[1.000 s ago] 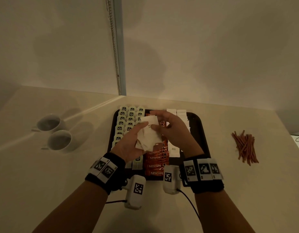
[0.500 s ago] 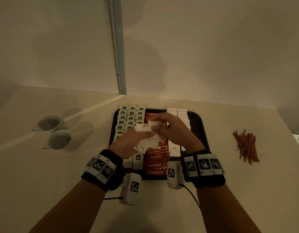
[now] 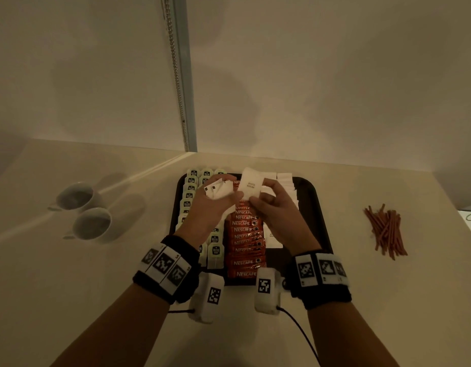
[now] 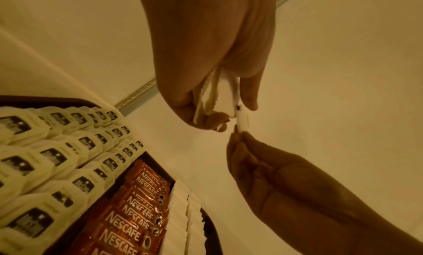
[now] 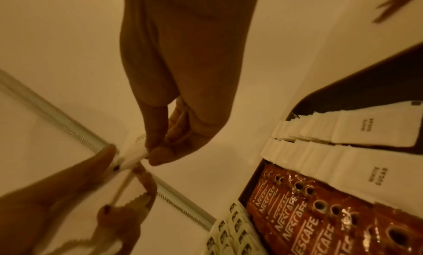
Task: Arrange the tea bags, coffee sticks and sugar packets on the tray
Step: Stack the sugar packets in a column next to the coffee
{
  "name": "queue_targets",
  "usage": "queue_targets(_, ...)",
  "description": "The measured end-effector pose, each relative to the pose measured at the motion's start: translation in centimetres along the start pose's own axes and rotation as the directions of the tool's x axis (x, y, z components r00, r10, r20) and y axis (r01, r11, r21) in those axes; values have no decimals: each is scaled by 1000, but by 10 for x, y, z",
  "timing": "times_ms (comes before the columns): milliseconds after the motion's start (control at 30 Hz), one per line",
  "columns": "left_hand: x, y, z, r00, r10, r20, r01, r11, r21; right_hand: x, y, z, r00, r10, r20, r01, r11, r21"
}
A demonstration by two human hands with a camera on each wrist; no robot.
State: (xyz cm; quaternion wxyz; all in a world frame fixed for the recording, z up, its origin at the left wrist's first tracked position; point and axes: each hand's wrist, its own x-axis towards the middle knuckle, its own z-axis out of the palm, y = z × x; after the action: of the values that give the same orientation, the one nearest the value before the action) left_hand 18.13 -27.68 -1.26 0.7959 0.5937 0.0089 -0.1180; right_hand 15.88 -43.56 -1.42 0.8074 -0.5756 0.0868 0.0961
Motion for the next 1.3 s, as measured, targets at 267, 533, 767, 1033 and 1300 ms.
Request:
queue_targets(267,-3,-1,-1,996,84,-40,-78,986,145,-3,2,7,998,-57,-40,51,988,-144)
queue_targets(533,-8,-3,0,979,-204,20,202,945,-257,-6,-12,2,988,-151,-31,136,950,-281)
queue_targets(767,-12,-3,-10,944,-310,112,323,802,-502,0,-26,-63,949,-190,-252,89,928,-363)
queue_targets(1033,-12,-12,-17,932,-359,52,326,766,-554,-6,27,-136,854,-85,-514,-242,809,-536)
queue_targets(1300,-11,-18,-17,899,-436,-32,350,763,-543,3,77,-160,833,53,-551,-468,599,-650)
